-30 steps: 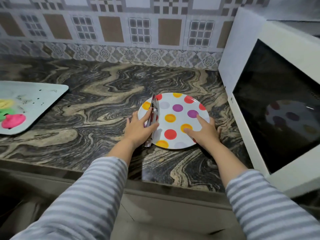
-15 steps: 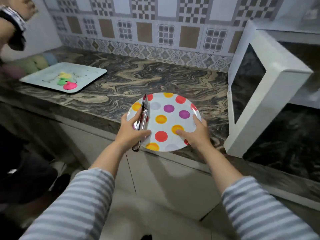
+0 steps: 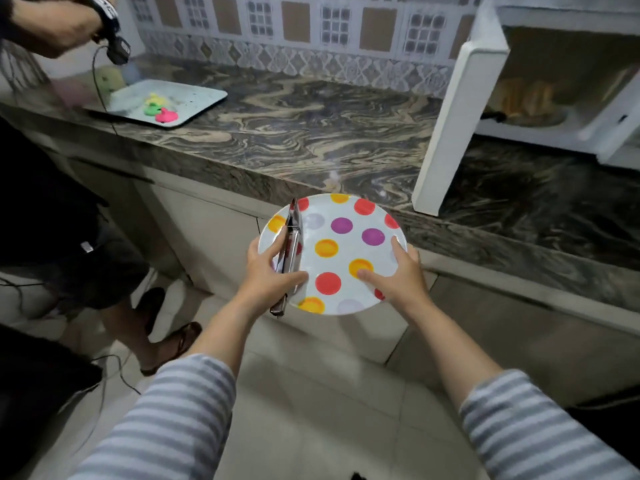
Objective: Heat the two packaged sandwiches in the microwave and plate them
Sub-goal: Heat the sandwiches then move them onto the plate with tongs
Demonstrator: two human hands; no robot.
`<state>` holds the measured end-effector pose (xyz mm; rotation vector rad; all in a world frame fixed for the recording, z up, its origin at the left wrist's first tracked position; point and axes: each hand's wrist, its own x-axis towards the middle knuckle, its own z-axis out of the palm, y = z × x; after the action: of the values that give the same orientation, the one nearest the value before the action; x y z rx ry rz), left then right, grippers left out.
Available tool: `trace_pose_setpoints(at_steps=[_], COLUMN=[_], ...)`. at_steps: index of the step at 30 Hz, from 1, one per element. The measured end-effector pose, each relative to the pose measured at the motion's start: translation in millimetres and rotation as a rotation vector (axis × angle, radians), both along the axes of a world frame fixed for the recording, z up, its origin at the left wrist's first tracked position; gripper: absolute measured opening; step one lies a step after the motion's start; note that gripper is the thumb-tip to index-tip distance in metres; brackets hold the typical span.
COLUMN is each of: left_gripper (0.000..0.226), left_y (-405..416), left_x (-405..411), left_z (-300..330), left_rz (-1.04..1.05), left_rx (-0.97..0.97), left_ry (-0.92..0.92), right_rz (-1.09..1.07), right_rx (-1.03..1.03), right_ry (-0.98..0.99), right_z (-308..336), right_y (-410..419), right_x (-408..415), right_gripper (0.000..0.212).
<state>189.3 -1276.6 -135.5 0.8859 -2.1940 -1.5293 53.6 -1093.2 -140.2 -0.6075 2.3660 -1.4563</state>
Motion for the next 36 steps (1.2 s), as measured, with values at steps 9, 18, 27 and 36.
trace_pose_setpoints(at_steps=[9,18,27,36], left_gripper=[0.086,0.087,0.090,0.091], left_y=[99.3,233.0,324.6,309.5], left_x=[-5.9,-87.8,-200.9,-310.3], left_z=[-18.4,-0.8,22.6,35.2], left_rz=[-0.218,-0.397,-0.394,-0.353], left_rx=[-0.020,-0.031,-0.054,-0.152], left_ry=[0.022,0.046,0.062,0.038], right_rz=[-0.215,-0.405,-0.409,-0.347], right_rx=[0.060,0.101,0.173,0.232], right_ry=[-0.011,0.087,0.113,0.073], right_z=[-7.2,10.5,40.2,40.1], right_y=[122.9,266.7,358.0,338.1], right_x=[38.5,-5.8,-115.6,-239.6], right_gripper=[0.096,0.089,0.098,0.097])
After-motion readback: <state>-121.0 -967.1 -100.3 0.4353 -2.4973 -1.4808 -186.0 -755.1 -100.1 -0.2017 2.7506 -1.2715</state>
